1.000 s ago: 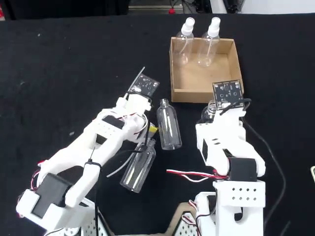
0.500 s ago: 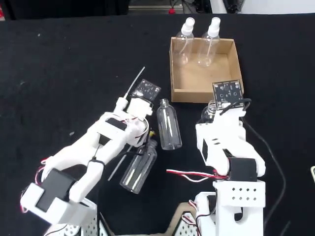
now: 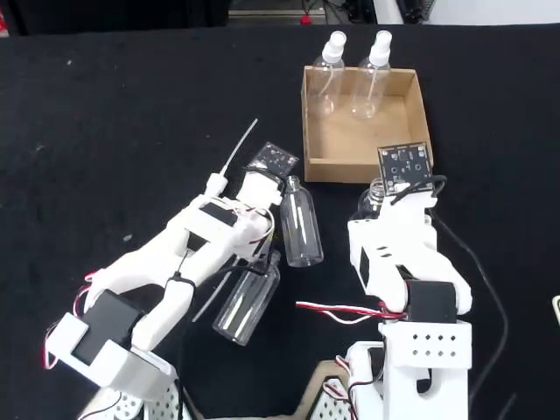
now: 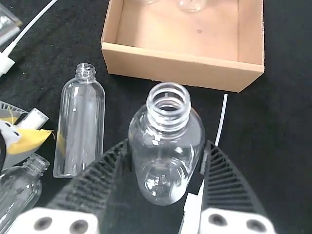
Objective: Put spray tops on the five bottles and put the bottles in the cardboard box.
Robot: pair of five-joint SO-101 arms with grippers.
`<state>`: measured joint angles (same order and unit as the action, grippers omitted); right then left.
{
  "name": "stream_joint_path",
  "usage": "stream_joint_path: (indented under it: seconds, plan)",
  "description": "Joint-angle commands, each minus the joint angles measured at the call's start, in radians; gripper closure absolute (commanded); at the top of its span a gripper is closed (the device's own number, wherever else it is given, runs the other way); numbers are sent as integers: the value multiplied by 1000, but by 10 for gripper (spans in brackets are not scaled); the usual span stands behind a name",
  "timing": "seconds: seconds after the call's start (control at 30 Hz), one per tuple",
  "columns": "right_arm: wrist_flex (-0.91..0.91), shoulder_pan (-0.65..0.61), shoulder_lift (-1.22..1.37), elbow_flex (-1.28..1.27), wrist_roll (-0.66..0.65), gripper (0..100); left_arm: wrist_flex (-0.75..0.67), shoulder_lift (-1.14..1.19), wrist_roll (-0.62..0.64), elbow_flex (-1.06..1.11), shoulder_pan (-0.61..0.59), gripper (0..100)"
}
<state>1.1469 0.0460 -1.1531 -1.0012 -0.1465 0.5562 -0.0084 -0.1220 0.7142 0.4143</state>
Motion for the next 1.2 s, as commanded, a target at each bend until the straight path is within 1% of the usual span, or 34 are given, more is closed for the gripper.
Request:
stream_joint_path:
  seconds: [0.0, 0.1, 0.2, 0.27, 0.43, 0.53, 0.6, 0.73, 0.77, 0.9, 1.0, 1.07, 1.17]
  plan:
    - [-8, 11, -38, 10, 3, 826, 55, -74, -6, -33, -19, 864]
    - [-8, 8, -38, 10, 6, 826, 170, -198, -6, -47, -38, 863]
    - [-8, 3, -38, 15, 8, 827, 288, -381, -9, -48, -68, 864]
    - [-8, 3, -38, 19, 8, 828, 342, -517, -12, -41, -105, 865]
    - [-23, 3, -38, 41, 9, 828, 379, -792, -5, -13, -237, 866]
    - [-28, 3, -38, 38, 11, 828, 387, -856, -14, 47, -245, 861]
    - [-28, 3, -38, 35, 11, 828, 422, -841, -41, 59, -242, 849]
    - [-28, 8, -38, 33, 9, 828, 488, -698, -91, 13, -213, 744]
    - [-28, 9, -38, 33, 9, 828, 494, -647, -89, -12, -209, 737]
    - [-25, 11, -38, 30, 9, 828, 491, -443, -84, -117, -170, 773]
    - [-21, 12, -38, 25, 3, 828, 489, -298, -83, -183, -110, 791]
    - [-28, 12, -38, 15, 0, 828, 459, -216, -83, -216, -91, 785]
    - [-28, 12, -38, 15, 0, 828, 402, -109, -89, -234, -102, 763]
